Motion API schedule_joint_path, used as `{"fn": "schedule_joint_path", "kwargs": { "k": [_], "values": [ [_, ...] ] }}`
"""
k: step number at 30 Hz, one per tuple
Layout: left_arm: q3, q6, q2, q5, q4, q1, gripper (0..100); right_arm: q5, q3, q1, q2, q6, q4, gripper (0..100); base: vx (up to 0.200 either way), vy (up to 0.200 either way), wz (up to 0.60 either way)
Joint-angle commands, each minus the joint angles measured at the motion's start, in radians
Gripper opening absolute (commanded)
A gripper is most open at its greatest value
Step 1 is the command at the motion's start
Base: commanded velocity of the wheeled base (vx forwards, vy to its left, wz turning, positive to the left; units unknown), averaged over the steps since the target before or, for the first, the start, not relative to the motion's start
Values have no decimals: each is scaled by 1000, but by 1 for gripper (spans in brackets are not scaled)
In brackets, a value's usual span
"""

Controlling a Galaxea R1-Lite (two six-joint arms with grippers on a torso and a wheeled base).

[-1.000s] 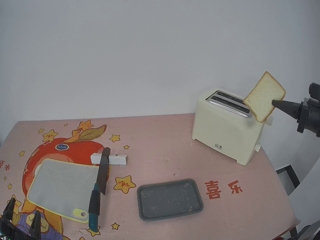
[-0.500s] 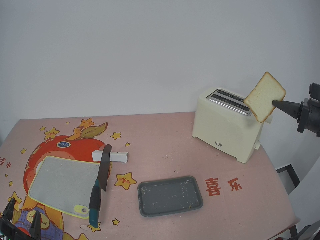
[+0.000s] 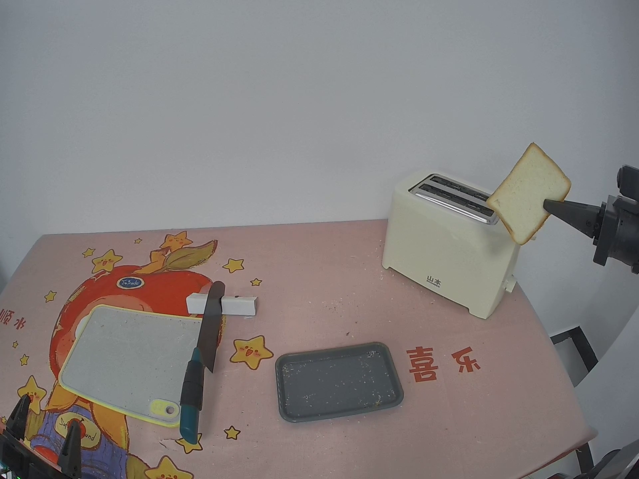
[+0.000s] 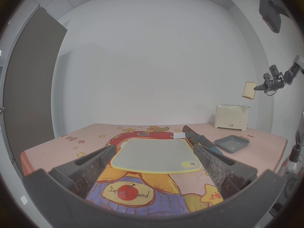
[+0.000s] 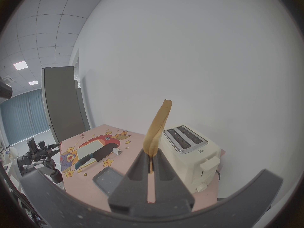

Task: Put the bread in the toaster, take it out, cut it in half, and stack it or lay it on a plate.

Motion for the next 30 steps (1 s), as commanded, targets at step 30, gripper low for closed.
{"fn": "schedule_joint_path", "kwargs": {
  "k": [30],
  "values": [
    [18,3,-16,0,-1,0,100,5,21,7,1,-13,-2,0,0,-47,0]
  ]
}}
